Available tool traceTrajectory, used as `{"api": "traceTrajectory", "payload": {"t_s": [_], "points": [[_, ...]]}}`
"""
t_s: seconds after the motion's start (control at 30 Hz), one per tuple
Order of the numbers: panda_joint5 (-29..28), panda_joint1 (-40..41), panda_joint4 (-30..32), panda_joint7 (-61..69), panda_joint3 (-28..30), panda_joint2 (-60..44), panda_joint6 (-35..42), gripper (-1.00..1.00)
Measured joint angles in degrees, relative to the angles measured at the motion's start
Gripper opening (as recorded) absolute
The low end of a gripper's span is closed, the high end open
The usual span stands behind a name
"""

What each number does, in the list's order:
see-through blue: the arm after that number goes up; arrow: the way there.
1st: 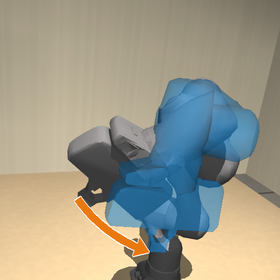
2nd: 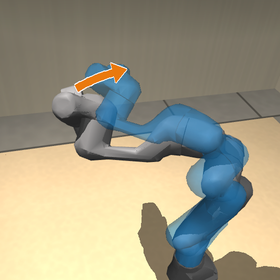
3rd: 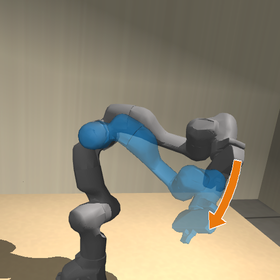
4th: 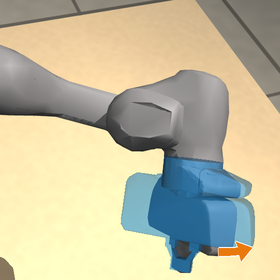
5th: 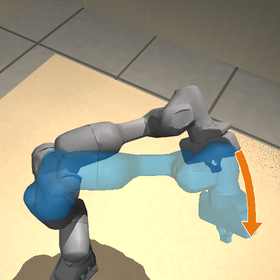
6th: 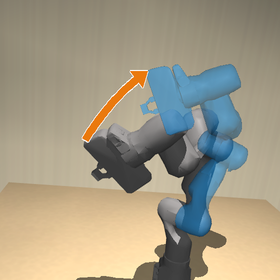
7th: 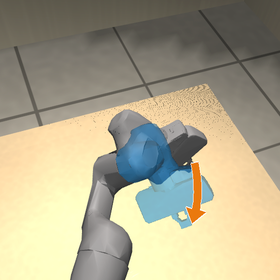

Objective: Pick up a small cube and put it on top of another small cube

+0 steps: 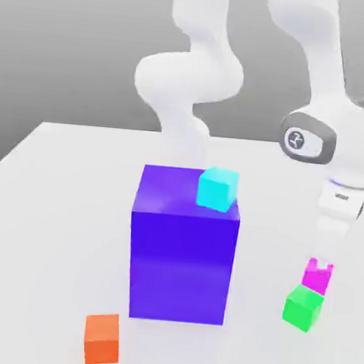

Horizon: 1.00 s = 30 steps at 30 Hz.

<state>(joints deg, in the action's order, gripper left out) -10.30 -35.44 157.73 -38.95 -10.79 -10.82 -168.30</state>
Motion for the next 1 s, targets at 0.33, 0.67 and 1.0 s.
{"api": "traceTrajectory", "payload": {"t_s": [0.33, 0.67, 1.0], "points": [[-3.82, -5.74, -1.54, -3.08, 6.55, -7.71, -6.22, -1.0], [8.18, 1.31, -0.17, 6.5, 1.31, 8.0, 7.96, -1.0], [7.79, 8.13, -5.15, 7.98, 4.2, 2.92, 7.91, -1.0]]}}
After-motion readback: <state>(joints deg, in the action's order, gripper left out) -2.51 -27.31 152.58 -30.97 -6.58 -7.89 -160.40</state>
